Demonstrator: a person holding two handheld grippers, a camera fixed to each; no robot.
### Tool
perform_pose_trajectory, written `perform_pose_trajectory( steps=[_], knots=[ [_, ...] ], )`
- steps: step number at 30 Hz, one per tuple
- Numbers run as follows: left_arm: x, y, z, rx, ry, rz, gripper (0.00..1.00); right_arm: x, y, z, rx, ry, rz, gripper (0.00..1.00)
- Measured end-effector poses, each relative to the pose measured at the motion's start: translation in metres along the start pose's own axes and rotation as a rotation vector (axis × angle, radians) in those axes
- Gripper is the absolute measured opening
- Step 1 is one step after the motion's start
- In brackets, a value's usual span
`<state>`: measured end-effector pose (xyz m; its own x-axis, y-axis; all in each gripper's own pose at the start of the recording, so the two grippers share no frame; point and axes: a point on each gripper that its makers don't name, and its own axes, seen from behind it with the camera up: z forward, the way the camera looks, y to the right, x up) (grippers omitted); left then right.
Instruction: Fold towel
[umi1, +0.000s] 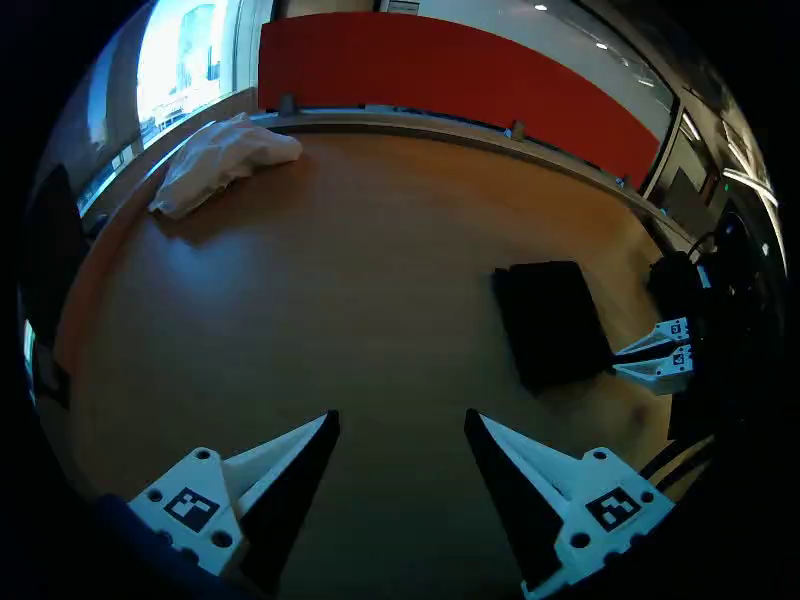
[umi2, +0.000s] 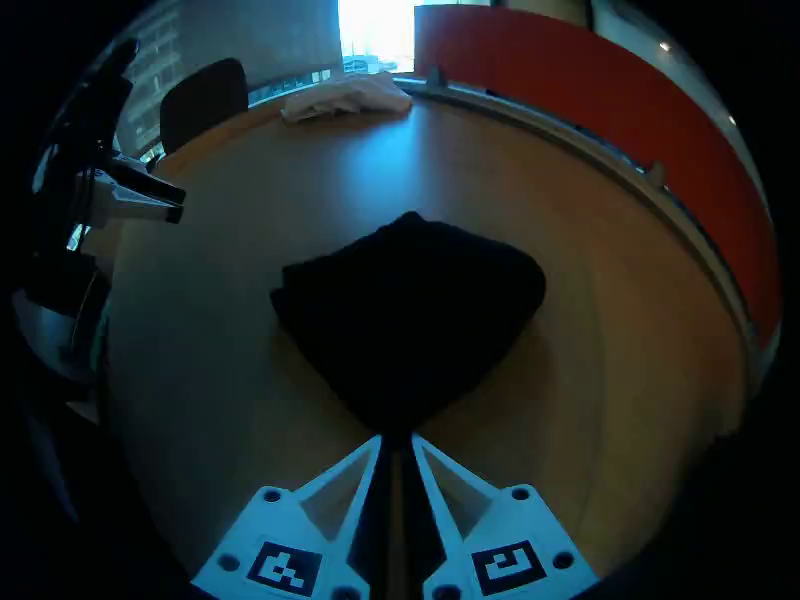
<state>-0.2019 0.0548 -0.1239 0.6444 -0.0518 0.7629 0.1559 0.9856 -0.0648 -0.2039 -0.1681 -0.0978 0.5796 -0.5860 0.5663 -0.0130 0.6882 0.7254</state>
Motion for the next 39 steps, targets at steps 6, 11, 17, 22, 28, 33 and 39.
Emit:
perform_pose_trajectory(
  steps=[6, 11, 17, 22, 28, 33, 39],
  knots=[
    [0.001, 0.001, 0.001, -0.004, 0.004, 0.004, 0.93, 0.029, 0.012, -0.019, -0.025, 0.045, -0.035, 0.05],
    [0.005, 0.005, 0.002, -0.012, 0.014, 0.001, 0.93, 0.065, 0.026, -0.039, -0.04, 0.104, -0.044, 0.05],
    [0.012, 0.009, 0.002, -0.018, 0.029, 0.006, 0.93, 0.11, 0.044, -0.068, -0.061, 0.178, -0.049, 0.05],
    [0.018, 0.011, 0.0, -0.022, 0.04, 0.005, 0.93, 0.132, 0.06, -0.092, -0.084, 0.219, -0.048, 0.05],
    [0.022, 0.015, -0.001, -0.028, 0.048, 0.002, 0.93, 0.139, 0.083, -0.115, -0.119, 0.237, -0.038, 0.05],
    [0.024, 0.017, -0.002, -0.031, 0.051, 0.005, 0.93, 0.136, 0.112, -0.134, -0.155, 0.245, -0.014, 0.05],
    [0.024, 0.019, -0.001, -0.033, 0.05, 0.004, 0.93, 0.127, 0.16, -0.163, -0.218, 0.243, 0.011, 0.05]
  ],
)
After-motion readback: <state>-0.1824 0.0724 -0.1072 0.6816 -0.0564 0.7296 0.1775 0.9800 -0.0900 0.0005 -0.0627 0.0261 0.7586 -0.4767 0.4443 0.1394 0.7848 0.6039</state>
